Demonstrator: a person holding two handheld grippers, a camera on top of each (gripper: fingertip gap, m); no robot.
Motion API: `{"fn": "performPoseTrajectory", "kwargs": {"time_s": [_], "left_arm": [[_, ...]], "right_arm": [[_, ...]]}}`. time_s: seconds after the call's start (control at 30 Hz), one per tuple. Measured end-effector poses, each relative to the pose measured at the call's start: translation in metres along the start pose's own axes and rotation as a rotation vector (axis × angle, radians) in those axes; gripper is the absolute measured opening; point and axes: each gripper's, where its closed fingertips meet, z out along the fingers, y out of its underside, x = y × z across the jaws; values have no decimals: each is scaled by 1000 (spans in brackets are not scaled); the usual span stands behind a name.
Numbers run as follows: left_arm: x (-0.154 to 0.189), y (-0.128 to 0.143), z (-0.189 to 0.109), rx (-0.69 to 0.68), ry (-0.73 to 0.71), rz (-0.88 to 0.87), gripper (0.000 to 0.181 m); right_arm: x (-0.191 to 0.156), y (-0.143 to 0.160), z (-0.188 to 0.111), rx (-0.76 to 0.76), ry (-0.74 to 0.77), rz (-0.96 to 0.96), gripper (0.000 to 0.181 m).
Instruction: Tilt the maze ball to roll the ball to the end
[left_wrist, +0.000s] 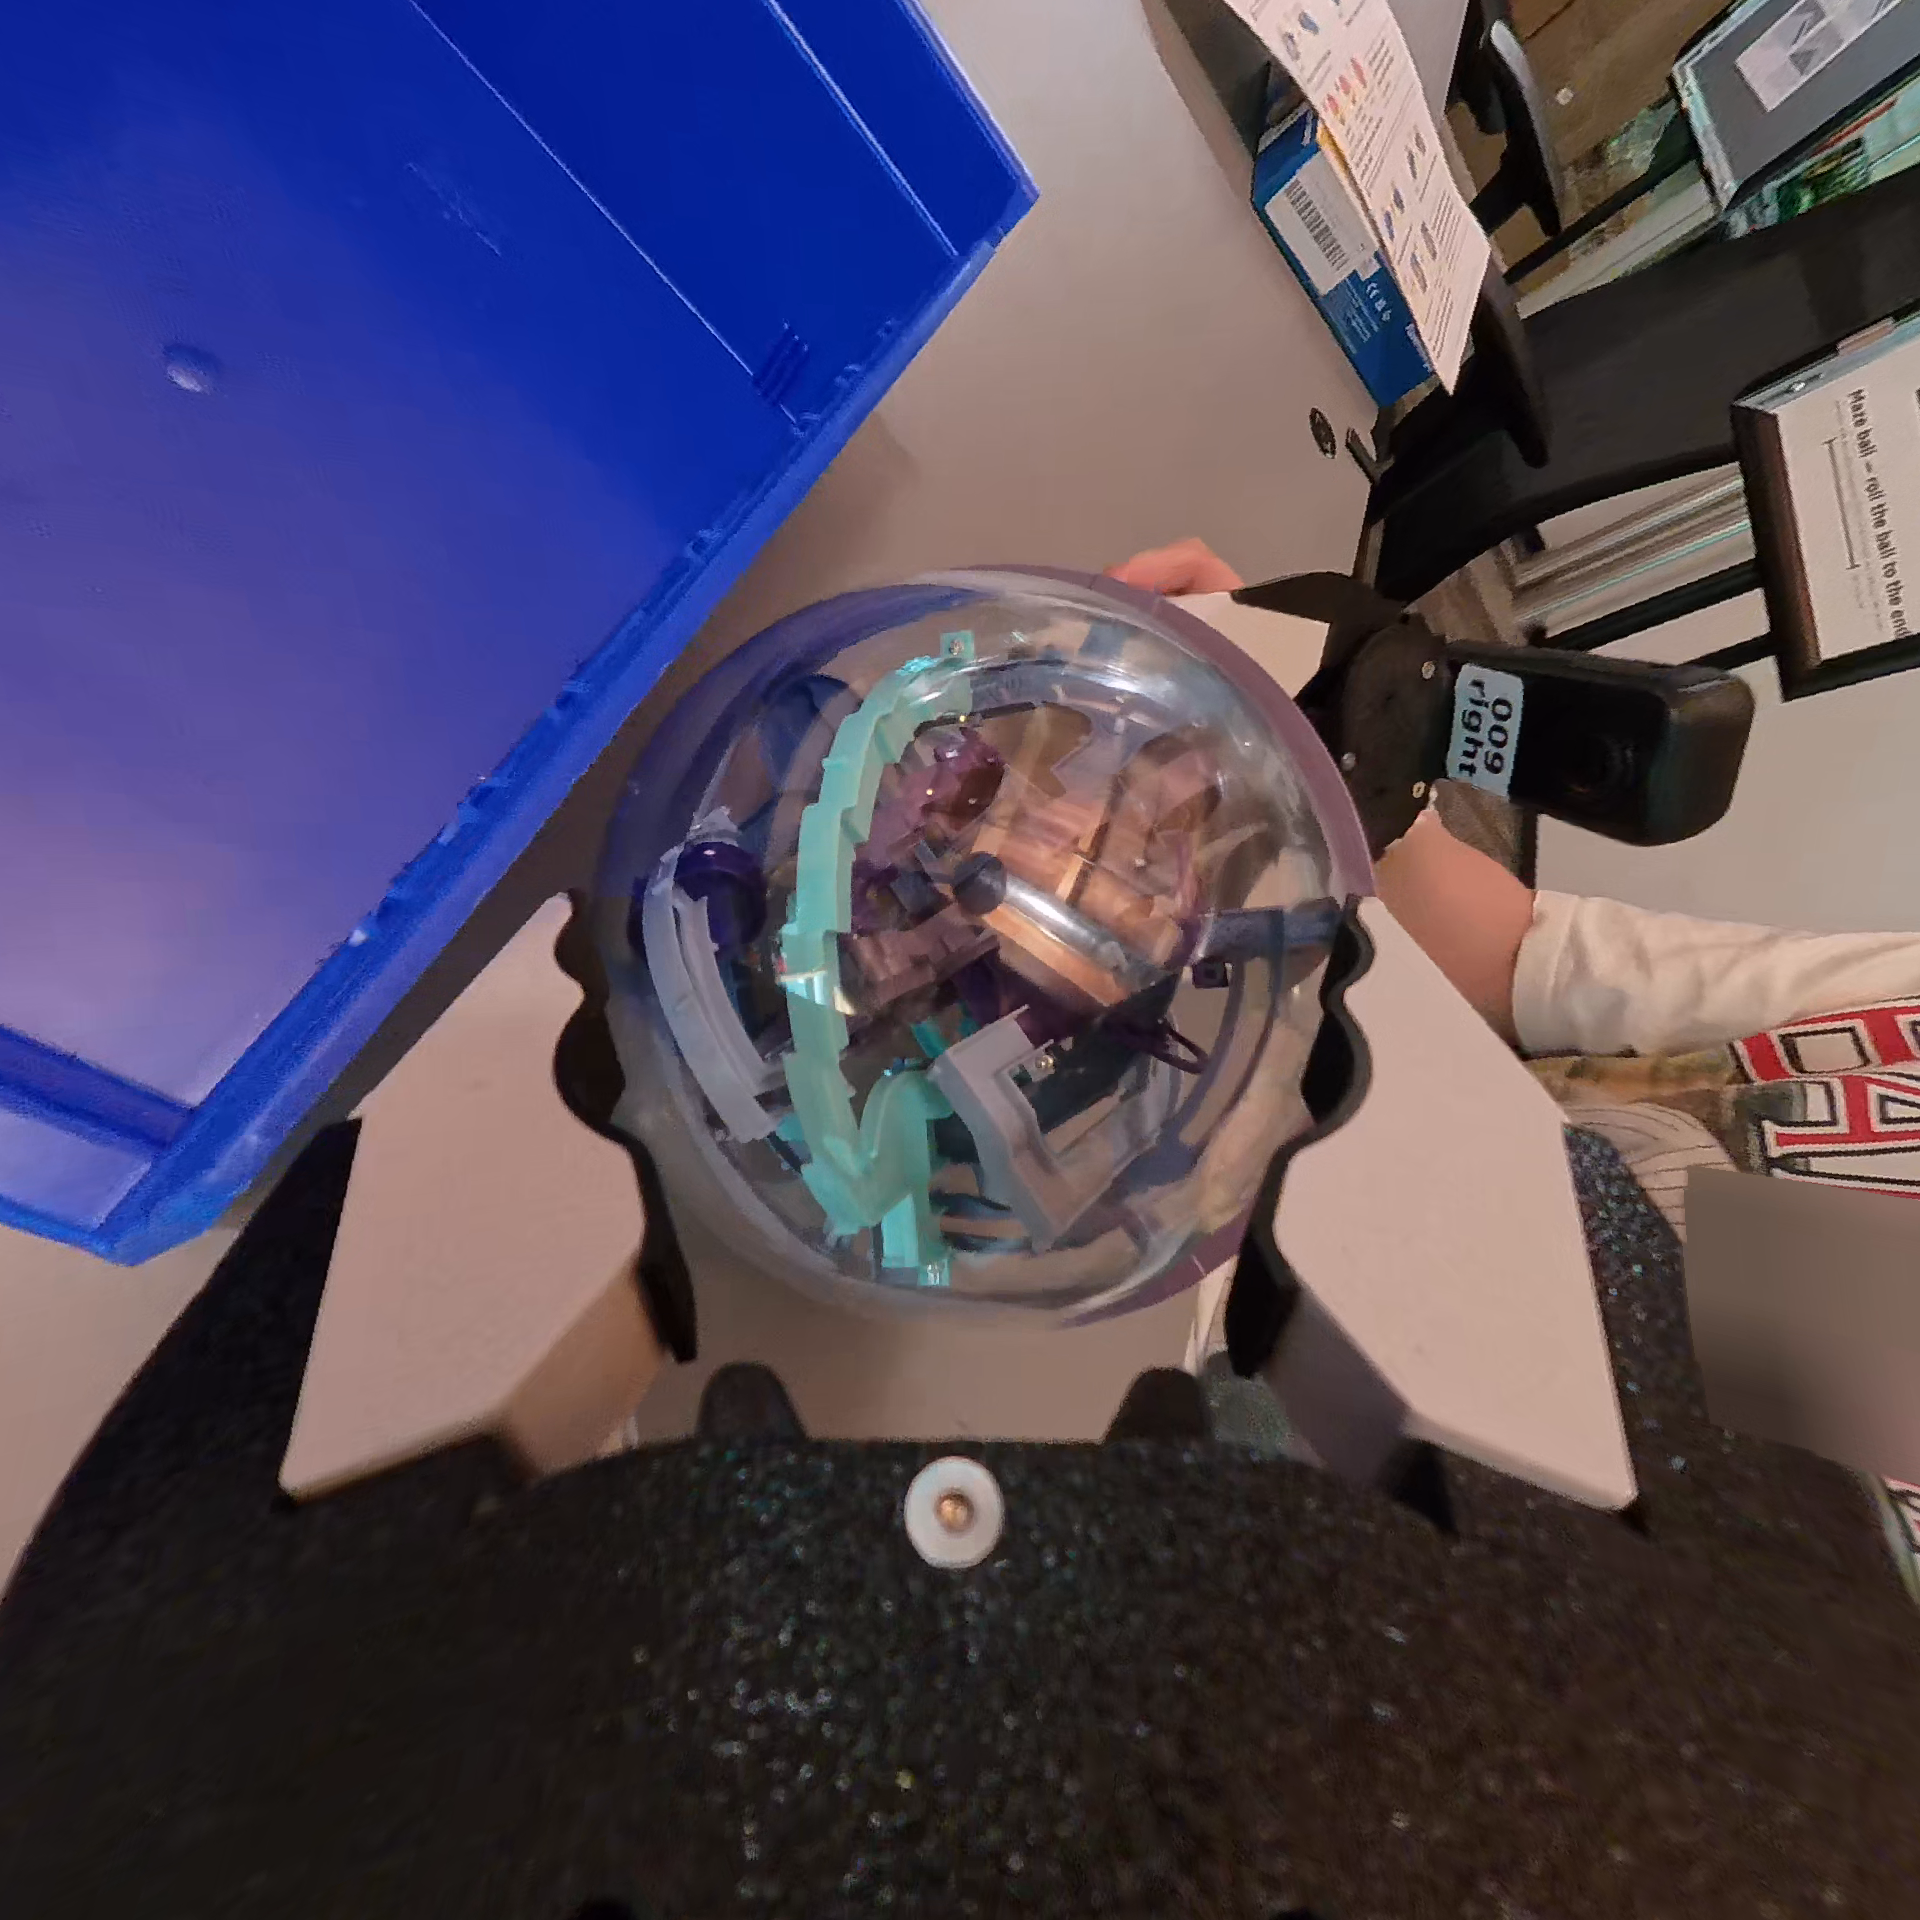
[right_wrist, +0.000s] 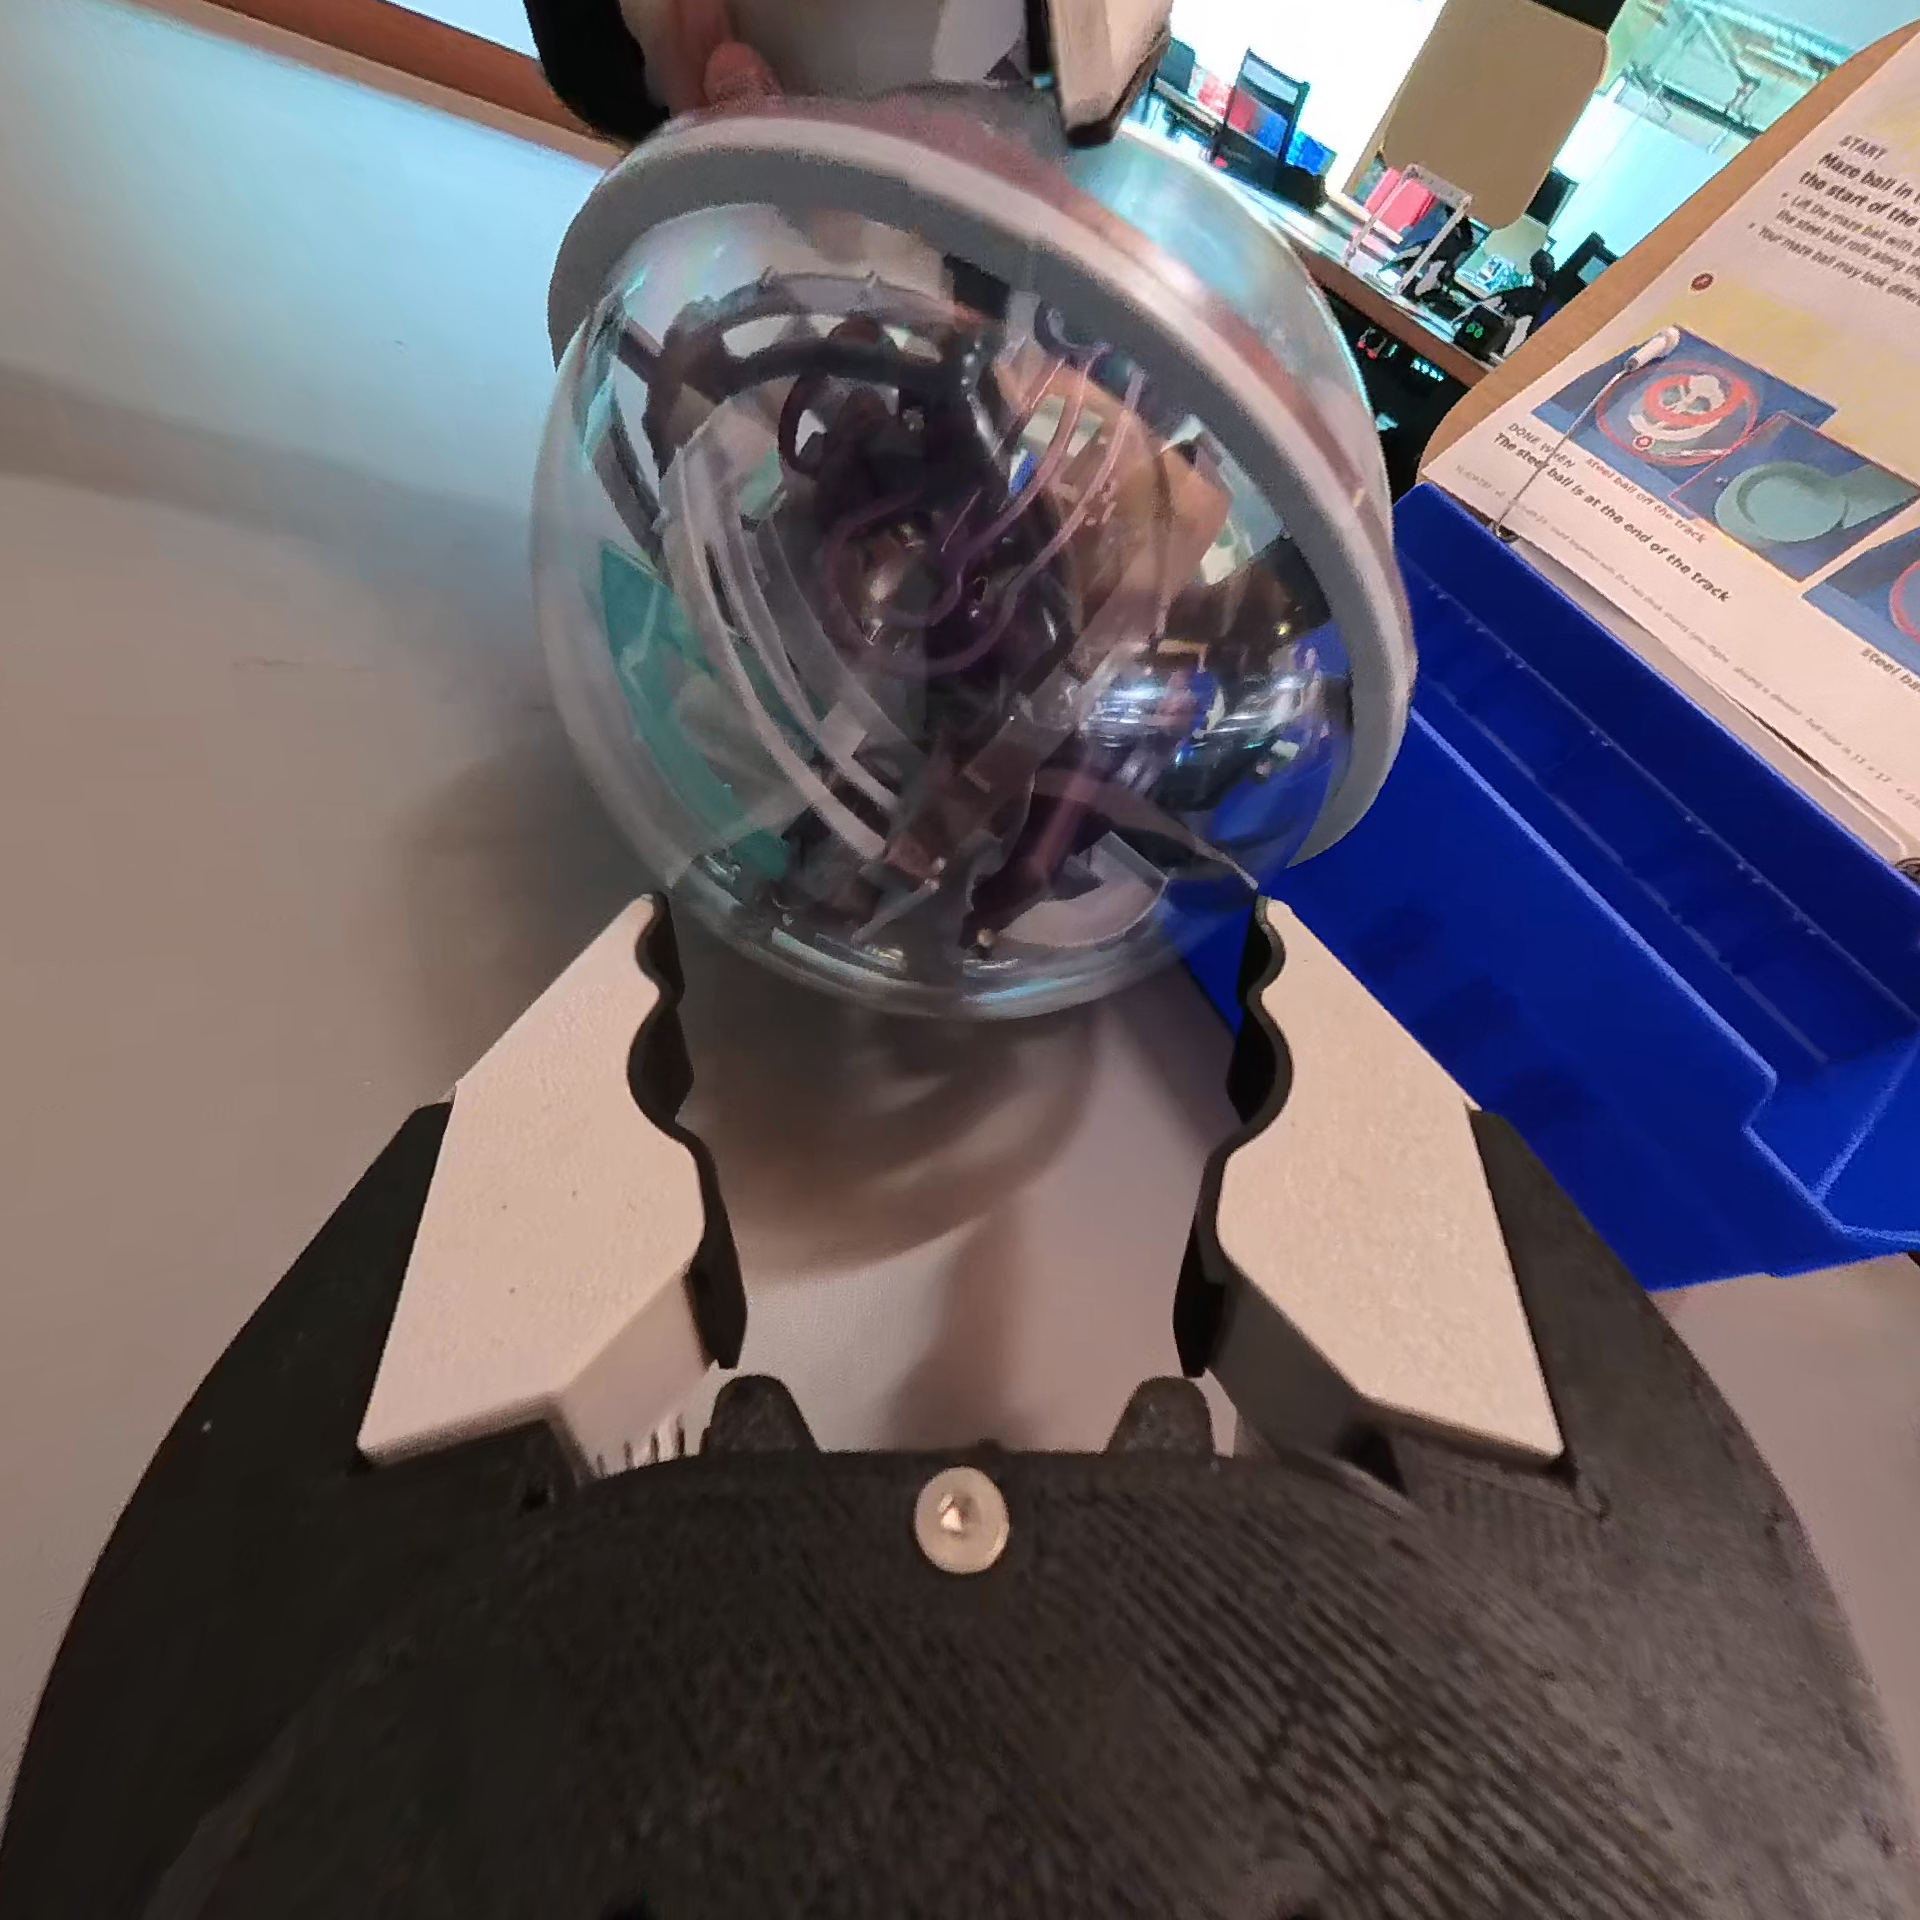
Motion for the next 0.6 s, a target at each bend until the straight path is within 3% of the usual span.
{"fn": "performPoseTrajectory", "kwargs": {"time_s": [0.17,0.37,0.47,0.6], "left_arm": [[9,3,4,-28,-51,79,132],[16,3,11,-87,-122,125,132],[17,-2,18,-116,-181,138,132],[20,-7,26,-153,-233,129,132]], "right_arm": [[-2,-6,-7,9,-8,-30,110],[-2,-16,-24,15,3,-128,103],[1,-12,-35,-32,32,-198,96],[8,-8,-47,-62,71,-230,102]]}}
